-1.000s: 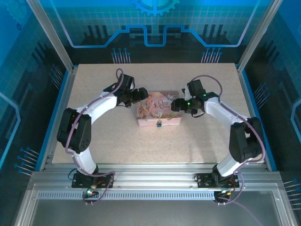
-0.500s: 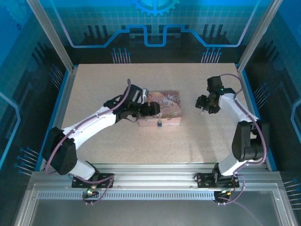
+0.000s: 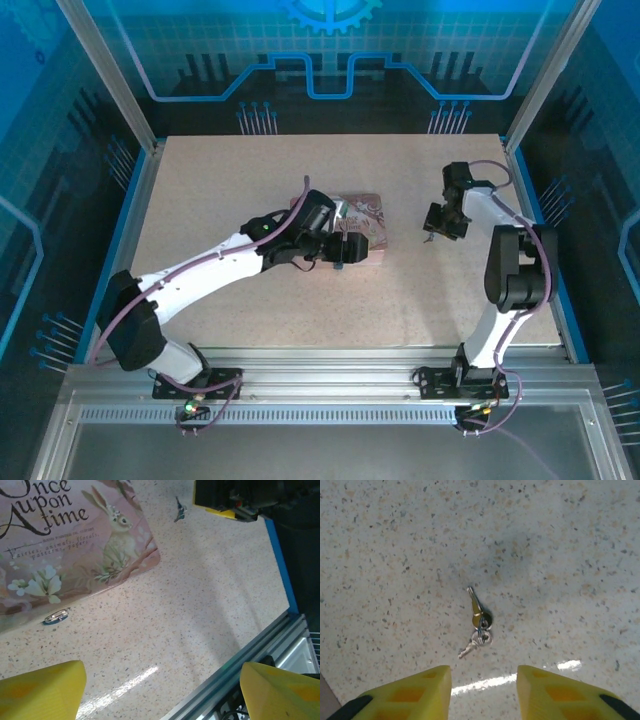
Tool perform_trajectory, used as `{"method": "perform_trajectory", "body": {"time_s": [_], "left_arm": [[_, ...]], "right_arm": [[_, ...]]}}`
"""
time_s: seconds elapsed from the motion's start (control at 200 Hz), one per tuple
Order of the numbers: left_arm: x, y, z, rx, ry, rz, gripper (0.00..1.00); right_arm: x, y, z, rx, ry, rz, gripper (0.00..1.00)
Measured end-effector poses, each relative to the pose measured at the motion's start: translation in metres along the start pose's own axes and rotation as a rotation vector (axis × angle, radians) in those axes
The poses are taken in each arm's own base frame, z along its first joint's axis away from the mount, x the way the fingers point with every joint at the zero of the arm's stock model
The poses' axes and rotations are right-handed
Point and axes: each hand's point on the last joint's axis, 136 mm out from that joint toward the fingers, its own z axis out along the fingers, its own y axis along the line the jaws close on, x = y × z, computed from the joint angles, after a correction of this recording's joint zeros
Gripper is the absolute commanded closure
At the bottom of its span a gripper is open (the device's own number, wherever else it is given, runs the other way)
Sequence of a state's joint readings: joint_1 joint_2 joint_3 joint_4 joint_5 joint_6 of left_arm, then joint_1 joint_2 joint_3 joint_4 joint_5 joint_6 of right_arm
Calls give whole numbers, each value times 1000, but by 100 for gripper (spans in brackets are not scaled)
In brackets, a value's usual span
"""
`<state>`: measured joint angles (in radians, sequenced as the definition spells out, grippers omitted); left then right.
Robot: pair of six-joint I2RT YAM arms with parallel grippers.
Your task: Unlock a padlock with a key
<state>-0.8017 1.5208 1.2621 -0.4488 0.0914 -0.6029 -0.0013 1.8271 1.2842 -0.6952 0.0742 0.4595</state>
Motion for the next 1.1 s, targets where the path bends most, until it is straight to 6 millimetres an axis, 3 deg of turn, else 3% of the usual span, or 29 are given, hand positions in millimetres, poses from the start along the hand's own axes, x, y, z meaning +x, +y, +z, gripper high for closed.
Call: {"method": "perform_trajectory", "body": {"time_s": [0.255, 0.5, 0.61, 0.801, 1.101], "left_arm": [[4, 7, 3, -27, 14, -5, 18], [8, 11, 5, -39, 21, -13, 19], [10, 13, 6, -44, 26, -24, 19], [14, 17, 8, -53, 35, -36, 19], [18, 24, 9, -71, 38, -40, 19]], "right_arm": [[2, -1, 25, 20, 57, -4, 67], [2, -1, 35, 28, 77, -5, 74], [2, -1, 40, 31, 84, -7, 83], [-5, 1, 39, 15, 73, -2, 99], [-1, 5, 28, -23, 61, -7, 100]]}}
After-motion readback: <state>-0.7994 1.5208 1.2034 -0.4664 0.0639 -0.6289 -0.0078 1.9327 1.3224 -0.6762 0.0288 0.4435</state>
